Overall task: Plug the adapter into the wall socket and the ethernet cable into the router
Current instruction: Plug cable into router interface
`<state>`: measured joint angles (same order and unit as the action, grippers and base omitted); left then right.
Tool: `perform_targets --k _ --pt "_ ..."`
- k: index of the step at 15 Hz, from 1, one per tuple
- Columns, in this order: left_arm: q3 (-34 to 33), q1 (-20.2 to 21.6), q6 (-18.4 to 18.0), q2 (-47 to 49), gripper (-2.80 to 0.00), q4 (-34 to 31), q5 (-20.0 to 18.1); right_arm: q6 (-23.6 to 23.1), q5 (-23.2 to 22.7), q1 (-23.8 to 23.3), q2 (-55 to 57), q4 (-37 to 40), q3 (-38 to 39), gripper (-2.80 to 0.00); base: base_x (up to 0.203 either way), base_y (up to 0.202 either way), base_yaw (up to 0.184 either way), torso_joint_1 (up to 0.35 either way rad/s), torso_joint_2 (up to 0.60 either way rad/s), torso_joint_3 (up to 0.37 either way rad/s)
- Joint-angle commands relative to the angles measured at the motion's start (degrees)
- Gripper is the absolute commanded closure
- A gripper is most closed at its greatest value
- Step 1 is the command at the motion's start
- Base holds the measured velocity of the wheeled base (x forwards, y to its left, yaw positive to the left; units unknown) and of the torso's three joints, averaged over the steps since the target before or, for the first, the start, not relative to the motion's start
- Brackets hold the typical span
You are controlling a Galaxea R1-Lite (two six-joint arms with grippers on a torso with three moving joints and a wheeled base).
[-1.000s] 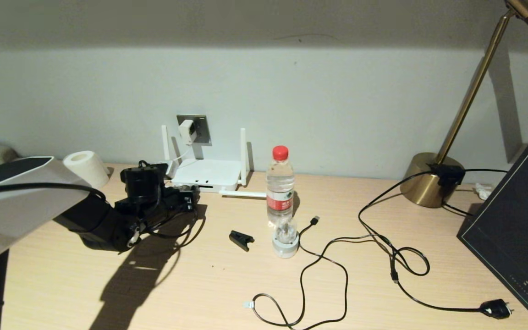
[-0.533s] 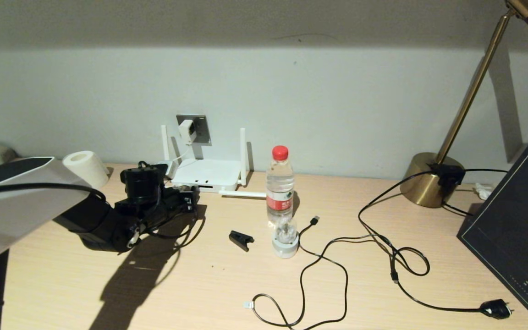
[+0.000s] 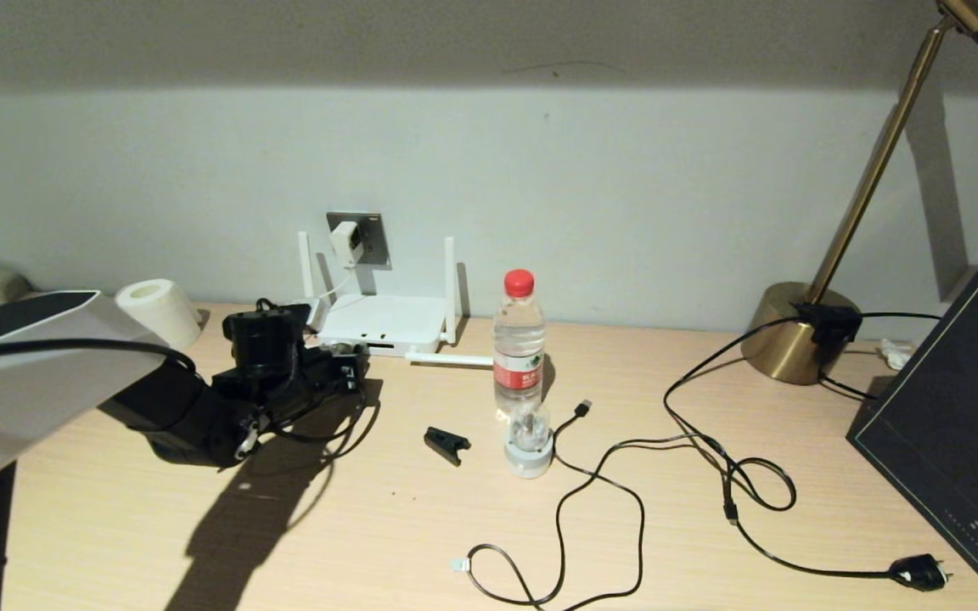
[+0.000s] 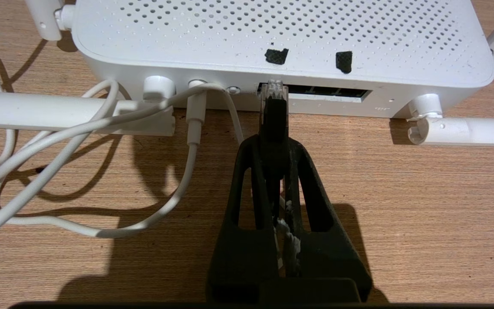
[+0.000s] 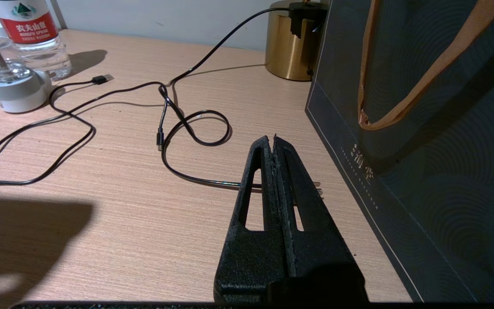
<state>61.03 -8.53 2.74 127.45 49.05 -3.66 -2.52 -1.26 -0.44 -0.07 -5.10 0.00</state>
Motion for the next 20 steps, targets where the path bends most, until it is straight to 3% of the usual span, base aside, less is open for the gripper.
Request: perform_targets --k 1,20 --pt "-0.6 0.0 0.0 -0.4 0.00 0.4 0.0 0.0 -0.1 0.0 0.1 0.0 1.9 0.00 0.000 0.000 0.000 0.000 0.00 0.000" --pt "0.0 0.1 0.0 0.3 0.00 0.4 0.0 0.0 0.0 0.0 0.1 -0.1 1.9 0.00 0.000 0.000 0.000 0.000 0.00 0.000"
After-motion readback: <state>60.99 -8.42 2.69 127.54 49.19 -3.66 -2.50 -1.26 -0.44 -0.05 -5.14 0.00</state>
